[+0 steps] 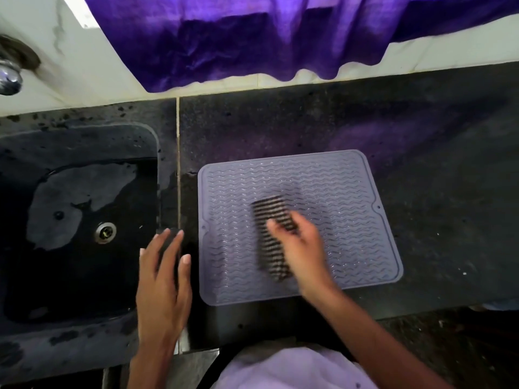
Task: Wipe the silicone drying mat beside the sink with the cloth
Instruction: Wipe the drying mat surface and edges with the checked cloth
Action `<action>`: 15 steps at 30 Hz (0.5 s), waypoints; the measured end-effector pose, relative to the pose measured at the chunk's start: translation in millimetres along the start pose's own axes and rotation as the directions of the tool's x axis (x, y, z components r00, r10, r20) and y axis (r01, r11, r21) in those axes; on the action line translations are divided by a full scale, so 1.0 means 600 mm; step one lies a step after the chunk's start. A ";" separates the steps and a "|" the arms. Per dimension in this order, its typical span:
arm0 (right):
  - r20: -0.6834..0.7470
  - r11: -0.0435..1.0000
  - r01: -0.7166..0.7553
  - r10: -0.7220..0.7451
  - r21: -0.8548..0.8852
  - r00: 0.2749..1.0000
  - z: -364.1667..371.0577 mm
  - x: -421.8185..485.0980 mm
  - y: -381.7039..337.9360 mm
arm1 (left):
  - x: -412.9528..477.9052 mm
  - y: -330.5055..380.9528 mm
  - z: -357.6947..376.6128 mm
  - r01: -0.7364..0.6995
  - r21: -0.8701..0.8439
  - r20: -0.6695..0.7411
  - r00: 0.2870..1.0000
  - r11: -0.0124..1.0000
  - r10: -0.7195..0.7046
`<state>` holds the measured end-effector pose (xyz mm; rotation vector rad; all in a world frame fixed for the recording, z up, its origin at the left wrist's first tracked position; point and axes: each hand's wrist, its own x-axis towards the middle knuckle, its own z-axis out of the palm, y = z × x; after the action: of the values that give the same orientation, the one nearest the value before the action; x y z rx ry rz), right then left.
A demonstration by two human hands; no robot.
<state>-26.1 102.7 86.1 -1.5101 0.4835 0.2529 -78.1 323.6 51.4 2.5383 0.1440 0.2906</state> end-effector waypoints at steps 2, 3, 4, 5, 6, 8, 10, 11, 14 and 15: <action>-0.143 0.938 0.109 -0.163 -0.330 0.976 -0.076 0.040 -0.018 | -0.006 0.007 0.011 0.028 -0.015 0.016 0.999 1.000 -0.027; -0.205 0.845 0.120 -0.260 -0.521 0.944 -0.109 0.065 -0.021 | -0.009 0.008 0.015 0.047 -0.023 0.025 0.999 0.999 -0.046; -0.246 0.740 0.098 -0.341 -0.665 0.907 -0.133 0.092 -0.018 | -0.010 0.009 0.018 0.063 -0.029 0.034 0.997 0.998 -0.062; -0.267 0.654 0.059 -0.388 -0.754 0.882 -0.149 0.115 -0.012 | -0.012 0.009 0.021 0.072 -0.030 0.043 0.997 0.997 -0.070; -0.284 0.607 0.016 -0.395 -0.795 0.873 -0.151 0.133 -0.003 | -0.012 0.008 0.022 0.072 -0.025 0.049 0.996 0.997 -0.070; -0.320 0.598 -0.040 -0.371 -0.801 0.872 -0.122 0.146 0.012 | -0.012 0.005 0.021 0.065 -0.016 0.056 0.996 0.998 -0.064; -0.305 0.603 -0.015 -0.382 -0.797 0.872 -0.066 0.134 0.028 | -0.008 0.002 0.018 0.066 -0.015 0.051 0.997 0.998 -0.065; -0.283 0.615 0.017 -0.387 -0.788 0.878 -0.033 0.124 0.032 | -0.005 0.001 0.017 0.069 -0.016 0.044 0.997 0.998 -0.068; -0.168 0.644 0.106 -0.350 -0.758 0.922 0.062 0.097 0.043 | 0.001 -0.006 0.013 0.083 -0.020 0.007 0.997 0.996 -0.082; -0.131 0.658 0.129 -0.331 -0.742 0.934 0.094 0.088 0.045 | 0.003 -0.009 0.012 0.093 -0.024 -0.010 0.996 0.995 -0.094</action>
<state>16.3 152.8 37.6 -2.4008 0.3984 0.0308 -75.1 324.4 43.0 2.4983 0.2615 0.2685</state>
